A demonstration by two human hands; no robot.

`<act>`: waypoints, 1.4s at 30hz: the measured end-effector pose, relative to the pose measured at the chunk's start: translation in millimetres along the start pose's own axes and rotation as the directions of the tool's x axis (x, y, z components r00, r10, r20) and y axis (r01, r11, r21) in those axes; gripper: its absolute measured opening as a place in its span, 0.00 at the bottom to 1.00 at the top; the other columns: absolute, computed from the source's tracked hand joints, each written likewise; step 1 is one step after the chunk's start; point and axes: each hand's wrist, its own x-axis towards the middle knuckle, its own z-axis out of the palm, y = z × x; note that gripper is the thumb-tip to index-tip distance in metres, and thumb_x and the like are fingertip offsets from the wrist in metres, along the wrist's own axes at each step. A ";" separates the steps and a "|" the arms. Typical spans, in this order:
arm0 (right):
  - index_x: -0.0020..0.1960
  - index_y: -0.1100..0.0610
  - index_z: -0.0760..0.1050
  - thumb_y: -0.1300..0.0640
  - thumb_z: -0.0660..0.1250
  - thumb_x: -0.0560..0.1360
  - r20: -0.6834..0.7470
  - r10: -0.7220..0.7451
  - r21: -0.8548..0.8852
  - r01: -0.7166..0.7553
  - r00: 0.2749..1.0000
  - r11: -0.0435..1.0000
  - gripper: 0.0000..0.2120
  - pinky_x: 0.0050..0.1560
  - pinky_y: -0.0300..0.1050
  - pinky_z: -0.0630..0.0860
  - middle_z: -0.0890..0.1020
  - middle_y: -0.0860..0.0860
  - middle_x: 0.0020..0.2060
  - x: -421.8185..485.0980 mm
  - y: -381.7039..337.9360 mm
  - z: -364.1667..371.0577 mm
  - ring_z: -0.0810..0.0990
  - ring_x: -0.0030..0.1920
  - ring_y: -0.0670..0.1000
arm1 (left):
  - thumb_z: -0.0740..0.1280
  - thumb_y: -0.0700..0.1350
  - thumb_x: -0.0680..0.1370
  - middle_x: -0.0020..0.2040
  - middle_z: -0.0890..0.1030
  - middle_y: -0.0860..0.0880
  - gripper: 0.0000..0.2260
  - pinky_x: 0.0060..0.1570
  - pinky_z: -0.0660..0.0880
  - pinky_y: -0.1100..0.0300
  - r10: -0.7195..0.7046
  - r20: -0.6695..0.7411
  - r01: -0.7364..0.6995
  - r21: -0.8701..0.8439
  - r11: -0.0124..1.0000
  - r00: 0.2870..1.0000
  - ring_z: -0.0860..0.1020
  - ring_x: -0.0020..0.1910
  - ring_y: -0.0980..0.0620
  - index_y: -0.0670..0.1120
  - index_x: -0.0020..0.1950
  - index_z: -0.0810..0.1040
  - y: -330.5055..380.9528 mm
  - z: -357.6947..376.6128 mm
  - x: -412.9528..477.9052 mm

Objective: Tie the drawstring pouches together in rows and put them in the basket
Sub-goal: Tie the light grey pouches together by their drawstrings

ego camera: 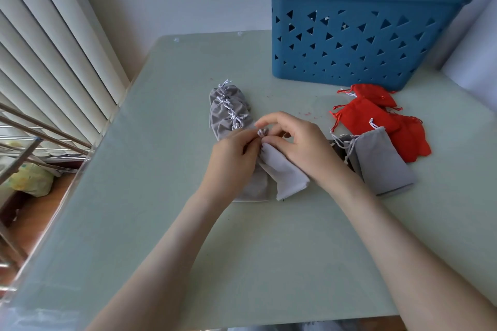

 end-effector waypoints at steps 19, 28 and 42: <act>0.38 0.54 0.72 0.63 0.71 0.72 -0.090 0.027 0.011 -0.026 0.996 1.000 0.10 0.37 0.31 0.69 0.81 0.47 0.33 -2.6 -7.2 -3.1 0.76 0.34 0.41 | 0.64 0.45 0.80 0.27 0.74 0.56 0.14 0.36 0.68 0.60 -0.214 0.037 0.216 -0.253 0.943 0.976 0.70 0.30 0.57 0.51 0.34 0.79 10.9 -4.9 -0.9; 0.43 0.59 0.74 0.62 0.67 0.76 0.254 0.257 0.290 -0.327 0.932 0.900 0.04 0.29 0.34 0.68 0.78 0.50 0.28 -4.7 -9.9 -4.5 0.74 0.28 0.45 | 0.69 0.46 0.76 0.35 0.82 0.54 0.05 0.44 0.76 0.56 -0.141 -0.022 0.136 -0.138 0.981 0.990 0.79 0.37 0.54 0.49 0.41 0.82 7.6 -4.4 -2.1; 0.32 0.56 0.76 0.60 0.70 0.70 0.333 0.342 0.487 -0.471 0.879 0.736 0.08 0.31 0.35 0.68 0.76 0.50 0.25 -3.4 -10.9 -6.8 0.73 0.27 0.45 | 0.68 0.44 0.77 0.37 0.80 0.55 0.06 0.43 0.74 0.57 -0.010 -0.107 -0.005 -0.138 0.990 0.994 0.77 0.41 0.52 0.50 0.41 0.81 7.4 -2.5 -2.5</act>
